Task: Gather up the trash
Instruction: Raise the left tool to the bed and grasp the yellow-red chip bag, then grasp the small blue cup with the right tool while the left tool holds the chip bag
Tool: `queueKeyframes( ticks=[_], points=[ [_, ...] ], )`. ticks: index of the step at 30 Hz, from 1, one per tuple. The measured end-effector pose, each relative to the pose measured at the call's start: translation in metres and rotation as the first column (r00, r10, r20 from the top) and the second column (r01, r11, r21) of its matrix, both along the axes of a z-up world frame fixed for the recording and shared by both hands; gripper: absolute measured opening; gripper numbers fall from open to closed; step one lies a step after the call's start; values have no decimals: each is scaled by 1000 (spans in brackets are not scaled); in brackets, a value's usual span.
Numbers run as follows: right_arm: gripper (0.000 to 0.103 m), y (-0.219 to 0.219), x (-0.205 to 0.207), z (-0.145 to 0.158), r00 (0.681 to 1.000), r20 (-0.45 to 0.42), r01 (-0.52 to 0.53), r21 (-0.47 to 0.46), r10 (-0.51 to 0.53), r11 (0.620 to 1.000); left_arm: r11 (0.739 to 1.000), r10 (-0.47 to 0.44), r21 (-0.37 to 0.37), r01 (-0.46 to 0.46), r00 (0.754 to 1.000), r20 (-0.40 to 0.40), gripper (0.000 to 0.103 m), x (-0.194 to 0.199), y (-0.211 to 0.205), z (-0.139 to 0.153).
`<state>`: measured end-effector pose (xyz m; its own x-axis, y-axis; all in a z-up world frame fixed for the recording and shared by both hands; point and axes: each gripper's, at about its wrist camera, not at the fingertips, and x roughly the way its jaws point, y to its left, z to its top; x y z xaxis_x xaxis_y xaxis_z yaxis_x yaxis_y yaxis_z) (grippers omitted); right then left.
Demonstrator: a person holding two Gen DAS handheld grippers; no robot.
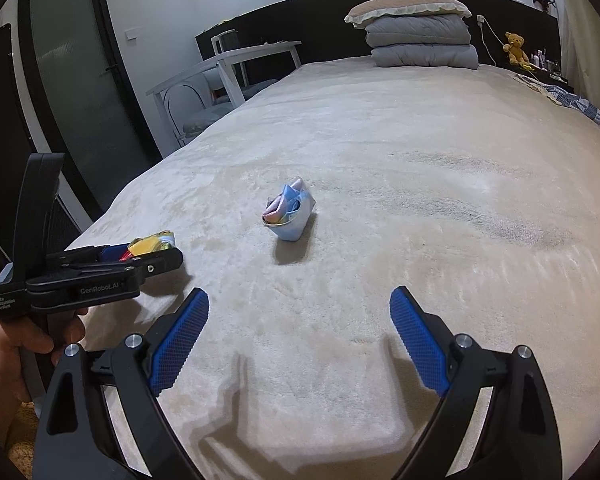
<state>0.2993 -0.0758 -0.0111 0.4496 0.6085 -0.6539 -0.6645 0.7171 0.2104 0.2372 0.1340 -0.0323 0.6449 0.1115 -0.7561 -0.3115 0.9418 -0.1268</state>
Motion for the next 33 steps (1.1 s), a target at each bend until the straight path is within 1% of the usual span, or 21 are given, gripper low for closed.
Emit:
queueKeyframes(
  ticks=[12,20,21,24,25,26,28,30,33],
  points=[
    [91,46,34,-11,998,-36,50,-23,-51,998,1000,-12,-24,13,999,34,68,-23,3,7],
    [90,64,56,-19,994,-69,89,-25,-90,996,999,-13,-50,15,999,46,68,-29,8,10],
    [83,67,59,-19,993,-64,101,-35,-103,994,999,-13,-50,15,999,45,68,-29,9,10],
    [79,73,62,-20,993,-65,101,-45,-103,994,999,-11,-53,14,999,42,68,-31,10,8],
    [75,77,64,-22,992,-59,105,-62,-108,993,999,-10,-53,12,999,42,68,-31,12,9],
    [66,78,65,-22,992,-60,106,-68,-111,992,999,-8,-54,10,999,43,68,-30,14,9],
    [54,81,67,-22,992,-60,105,-80,-110,991,998,-4,-56,6,999,45,68,-30,16,9],
    [36,82,67,-22,993,-50,106,-90,-110,990,998,1,-60,2,999,46,68,-29,17,9],
    [34,86,65,-23,993,-39,105,-94,-109,990,998,3,-63,0,999,49,68,-30,17,8]
  ],
)
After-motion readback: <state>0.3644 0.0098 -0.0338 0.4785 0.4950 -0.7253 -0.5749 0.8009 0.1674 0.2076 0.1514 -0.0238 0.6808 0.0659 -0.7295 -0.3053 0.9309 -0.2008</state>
